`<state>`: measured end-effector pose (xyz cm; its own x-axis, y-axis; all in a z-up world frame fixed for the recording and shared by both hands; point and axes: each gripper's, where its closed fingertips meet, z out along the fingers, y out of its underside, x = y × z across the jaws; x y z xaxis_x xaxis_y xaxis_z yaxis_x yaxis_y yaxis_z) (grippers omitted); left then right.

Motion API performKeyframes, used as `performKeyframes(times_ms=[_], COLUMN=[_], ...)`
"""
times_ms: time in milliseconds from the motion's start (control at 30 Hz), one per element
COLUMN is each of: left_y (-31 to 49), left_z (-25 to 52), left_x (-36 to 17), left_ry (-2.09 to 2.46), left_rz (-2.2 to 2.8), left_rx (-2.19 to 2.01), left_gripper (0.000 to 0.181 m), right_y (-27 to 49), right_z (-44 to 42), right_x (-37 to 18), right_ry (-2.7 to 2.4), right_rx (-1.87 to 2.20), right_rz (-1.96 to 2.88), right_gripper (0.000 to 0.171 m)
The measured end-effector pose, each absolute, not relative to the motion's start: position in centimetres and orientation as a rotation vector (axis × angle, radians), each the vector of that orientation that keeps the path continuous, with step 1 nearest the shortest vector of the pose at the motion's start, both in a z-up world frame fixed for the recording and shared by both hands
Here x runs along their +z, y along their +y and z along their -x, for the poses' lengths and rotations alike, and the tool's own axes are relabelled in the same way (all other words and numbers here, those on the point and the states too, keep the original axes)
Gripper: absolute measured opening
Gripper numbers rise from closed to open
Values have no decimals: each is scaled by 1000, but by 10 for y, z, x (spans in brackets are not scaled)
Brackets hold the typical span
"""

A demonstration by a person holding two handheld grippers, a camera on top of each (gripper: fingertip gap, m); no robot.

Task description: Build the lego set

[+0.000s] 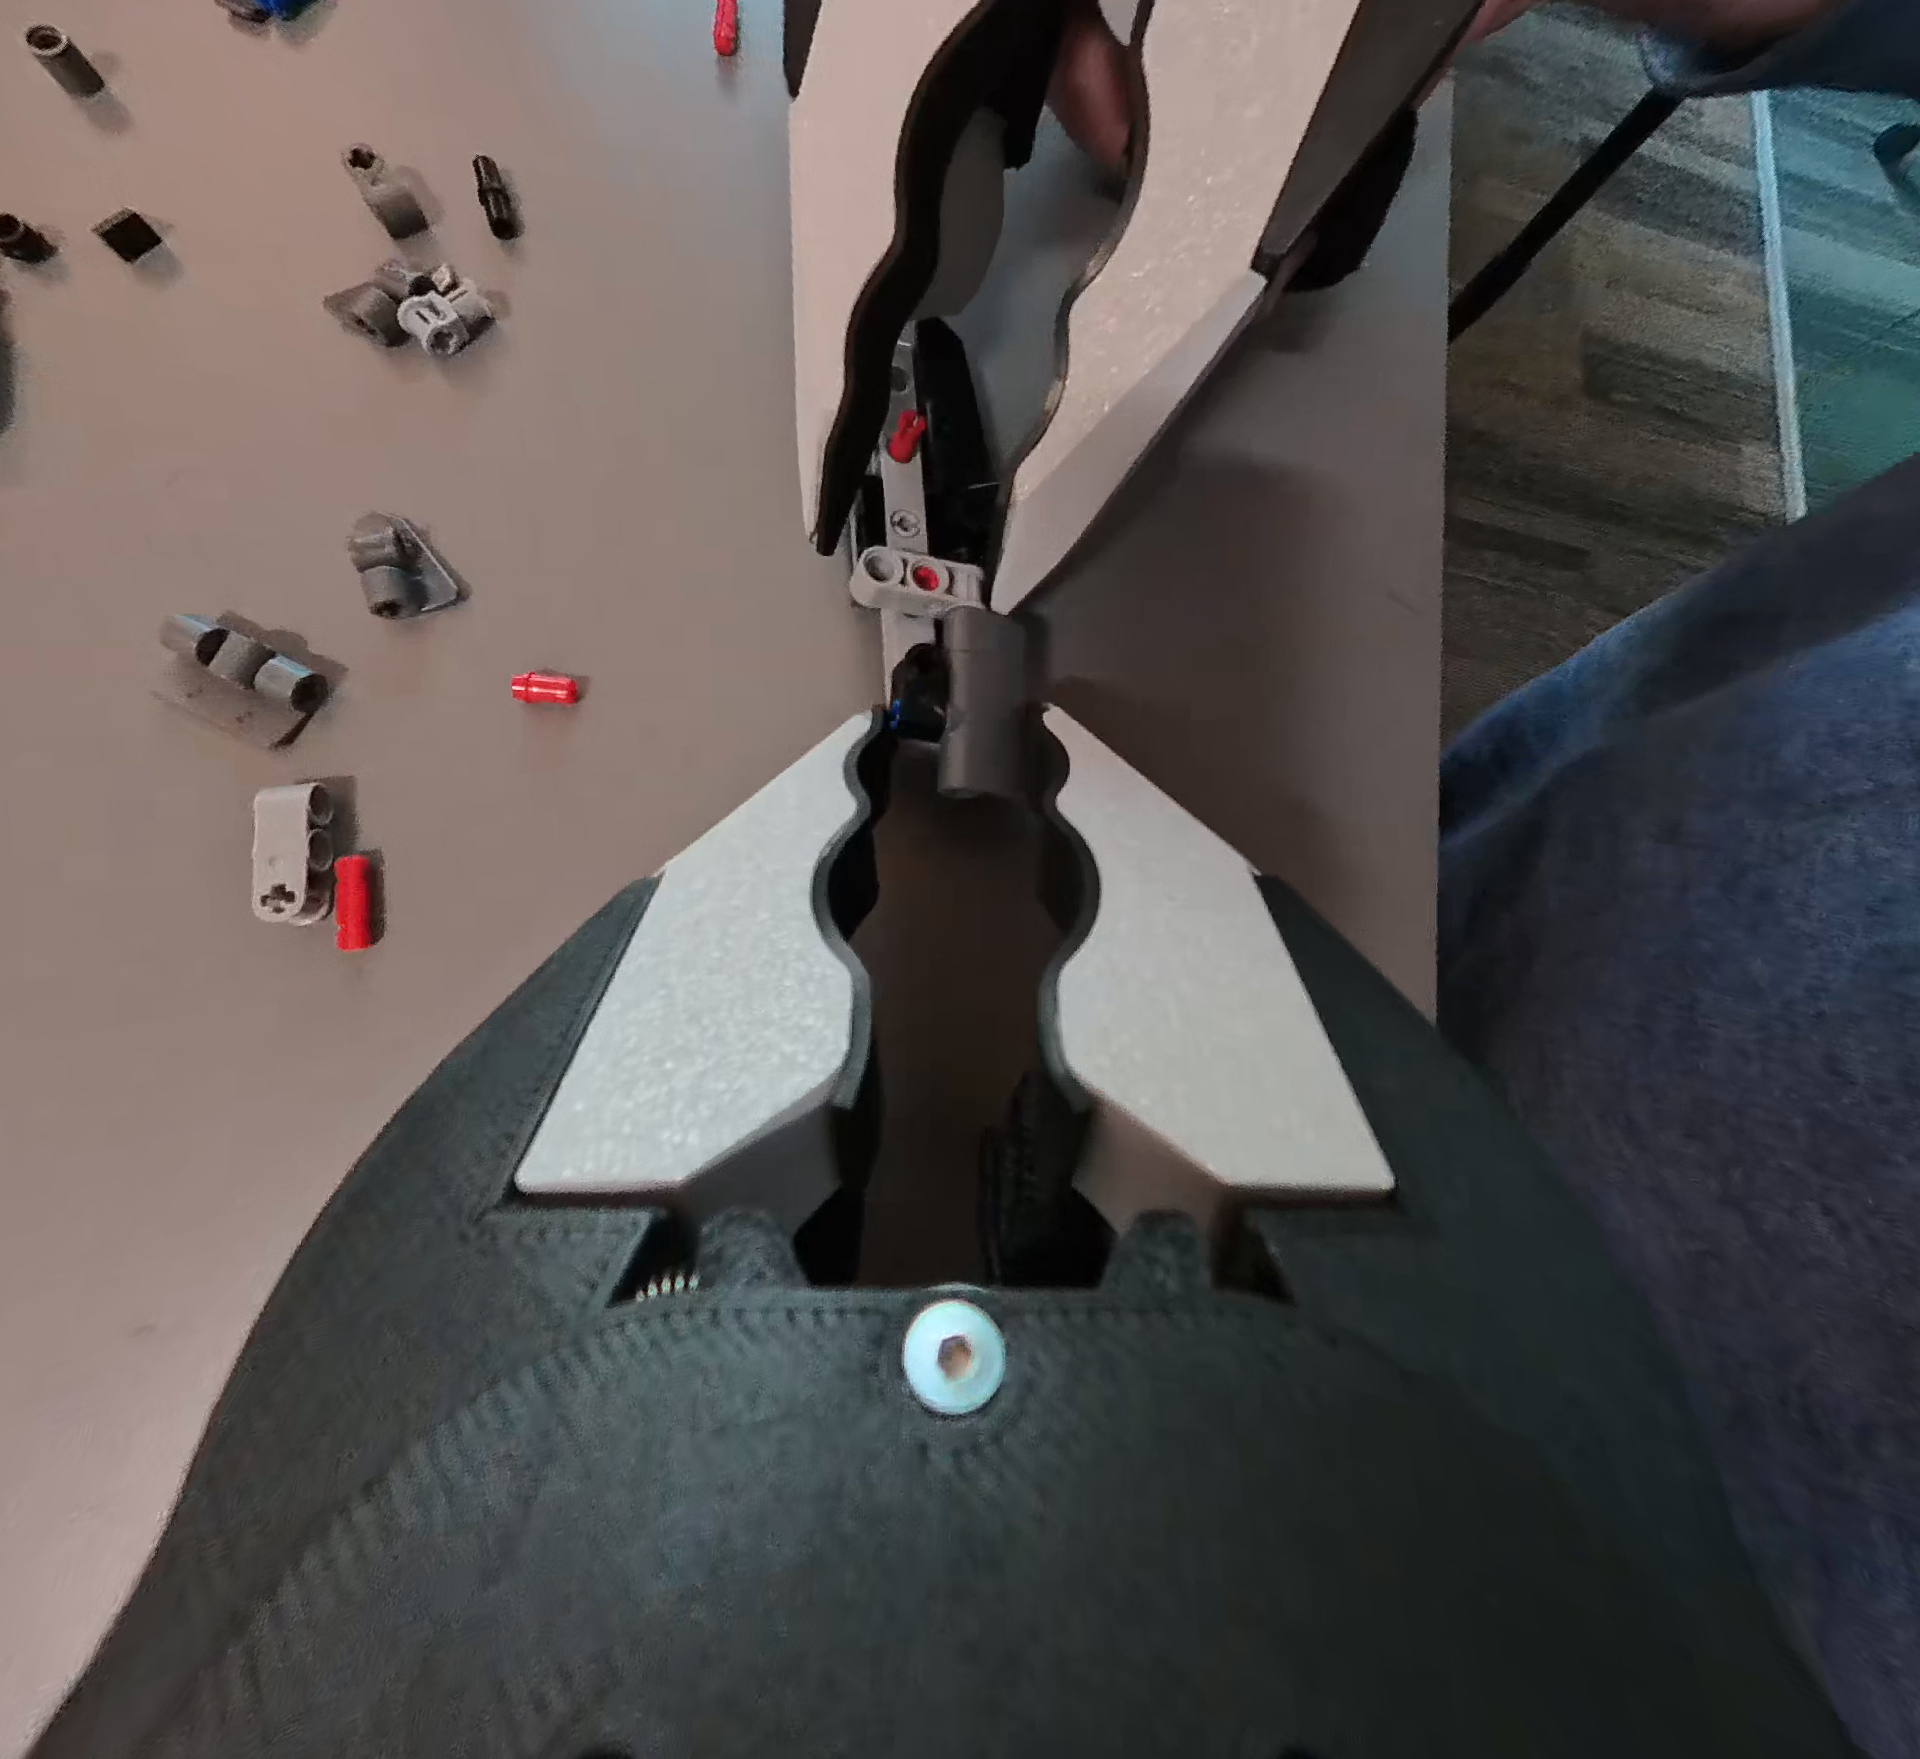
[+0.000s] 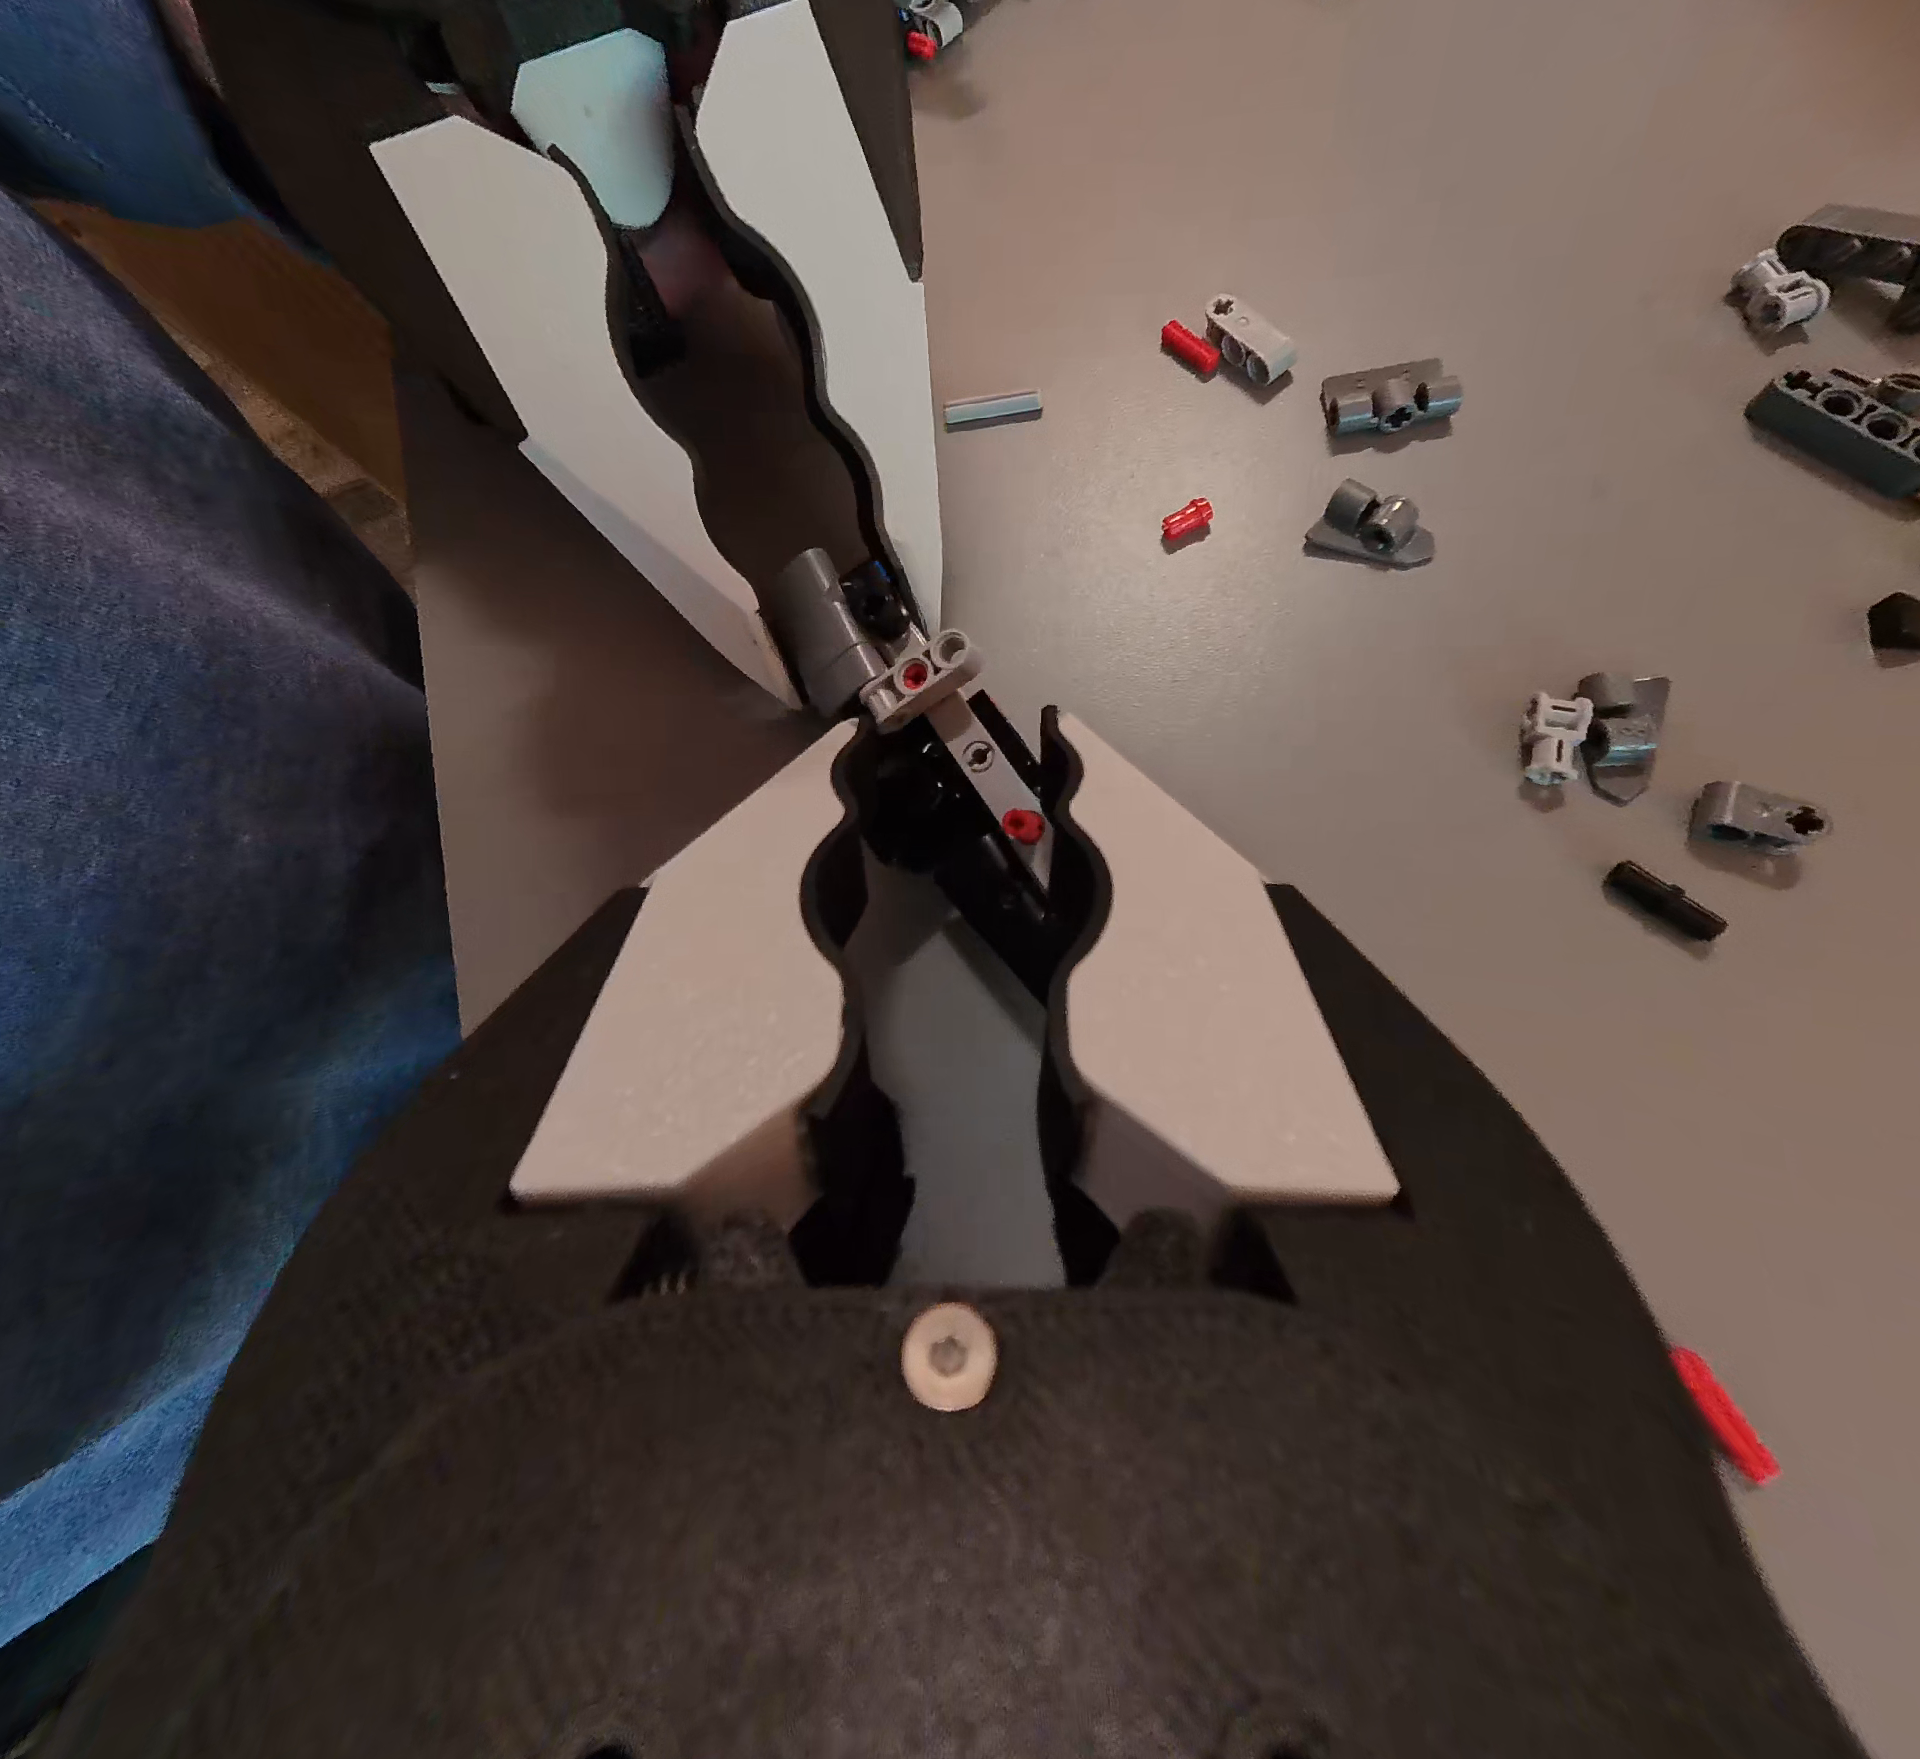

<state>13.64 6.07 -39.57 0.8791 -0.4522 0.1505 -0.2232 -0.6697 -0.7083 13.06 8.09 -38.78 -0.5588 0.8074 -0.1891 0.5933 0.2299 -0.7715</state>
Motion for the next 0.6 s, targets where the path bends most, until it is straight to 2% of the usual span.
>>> performKeyframes(times_ms=[100, 267, 600], left_y=[62, 63, 68], left_z=[-135, -134, -123], left_x=[-396, -396, -396], left_ry=[457, 445, 419], left_rz=[2314, 2301, 2305], left_rx=[-399, -382, -369], left_gripper=[26, 25, 20], right_y=[83, 90, 88], right_z=[-133, -141, -136], right_x=[-386, -385, -398], right_ry=[-2253, -2269, -2362], right_rx=[1231, 1221, 1105], right_rz=[1329, 1337, 1304], right_gripper=[28, 39, 24])
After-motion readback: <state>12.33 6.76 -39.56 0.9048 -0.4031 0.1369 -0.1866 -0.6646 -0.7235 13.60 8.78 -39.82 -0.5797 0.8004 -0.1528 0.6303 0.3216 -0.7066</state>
